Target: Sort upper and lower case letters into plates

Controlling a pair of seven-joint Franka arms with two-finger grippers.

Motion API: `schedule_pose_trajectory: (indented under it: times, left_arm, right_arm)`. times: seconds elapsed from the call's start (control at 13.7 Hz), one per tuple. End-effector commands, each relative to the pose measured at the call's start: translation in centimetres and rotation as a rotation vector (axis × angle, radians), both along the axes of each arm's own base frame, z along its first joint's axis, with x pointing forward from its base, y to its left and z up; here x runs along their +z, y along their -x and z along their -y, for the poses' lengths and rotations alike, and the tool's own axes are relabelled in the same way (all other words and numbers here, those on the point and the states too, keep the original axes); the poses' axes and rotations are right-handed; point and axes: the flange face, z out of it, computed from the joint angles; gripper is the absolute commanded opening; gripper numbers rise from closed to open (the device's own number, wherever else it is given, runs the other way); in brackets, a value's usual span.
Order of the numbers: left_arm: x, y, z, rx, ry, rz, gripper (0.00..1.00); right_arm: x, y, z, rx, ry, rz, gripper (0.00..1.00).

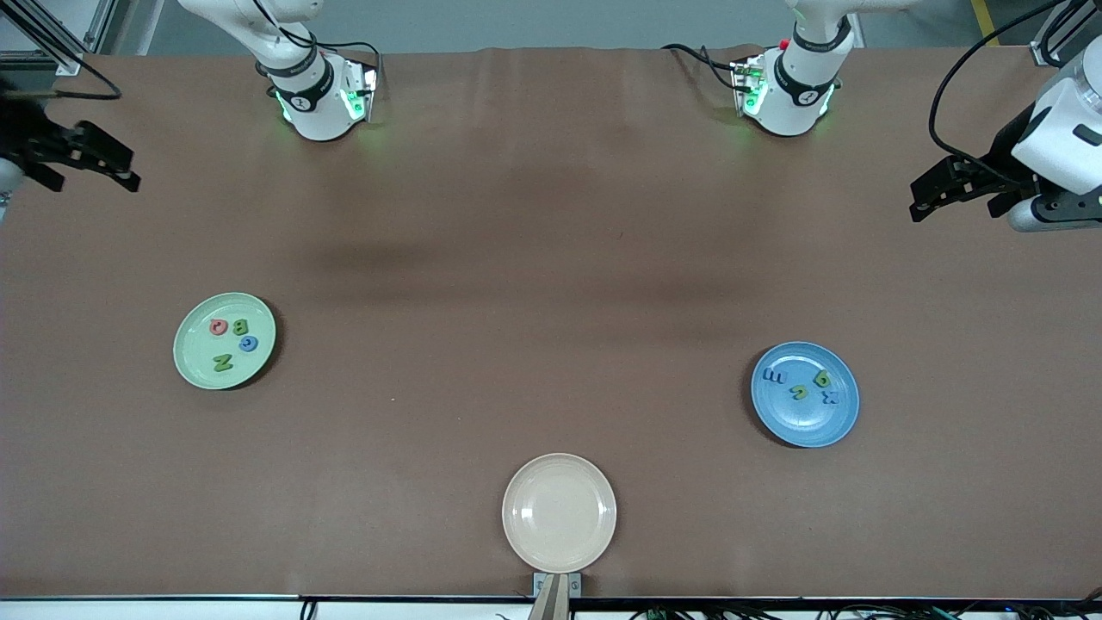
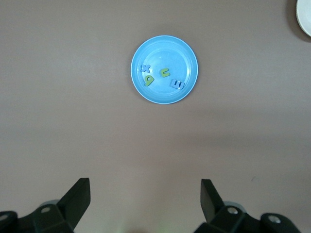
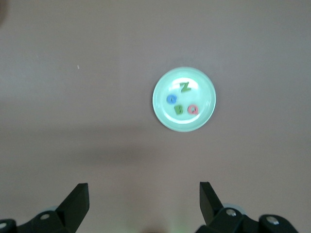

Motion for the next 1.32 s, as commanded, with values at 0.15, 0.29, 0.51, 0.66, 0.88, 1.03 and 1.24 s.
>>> schedule_pose_trajectory:
  times: [0.15, 0.29, 0.51, 0.66, 0.88, 1.03, 1.24]
  left_arm:
    - [0.6, 0.3, -0.3, -0.017, -0.002, 0.018, 1.0]
    - [0.7, 0.1, -0.3, -0.017, -0.001, 0.021, 1.0]
    - [0.8, 0.1, -0.3, -0.017, -0.001, 0.022, 1.0]
    - [0.8, 0.1, -0.3, -0.017, -0.001, 0.022, 1.0]
    - [0.8, 0.1, -0.3, -0.017, -0.001, 0.022, 1.0]
    - [0.9, 0.1, -0.3, -0.017, -0.001, 0.024, 1.0]
    - [1.0, 0.1, -0.3, -0.017, 0.0, 0.024, 1.0]
  right_arm:
    - [2.7, -5.6, 1.0, -0.011, -0.001, 0.058, 1.0]
    - [2.7, -5.8, 1.2, -0.015, 0.007, 0.068, 1.0]
    - [2.8, -5.9, 1.2, -0.016, 0.003, 0.077, 1.0]
    - [2.8, -5.9, 1.2, -0.016, 0.003, 0.077, 1.0]
    - [2.7, -5.9, 1.2, -0.017, 0.006, 0.076, 1.0]
    - [2.7, -5.9, 1.2, -0.017, 0.007, 0.076, 1.0]
    - [2.7, -5.9, 1.2, -0.015, 0.004, 0.076, 1.0]
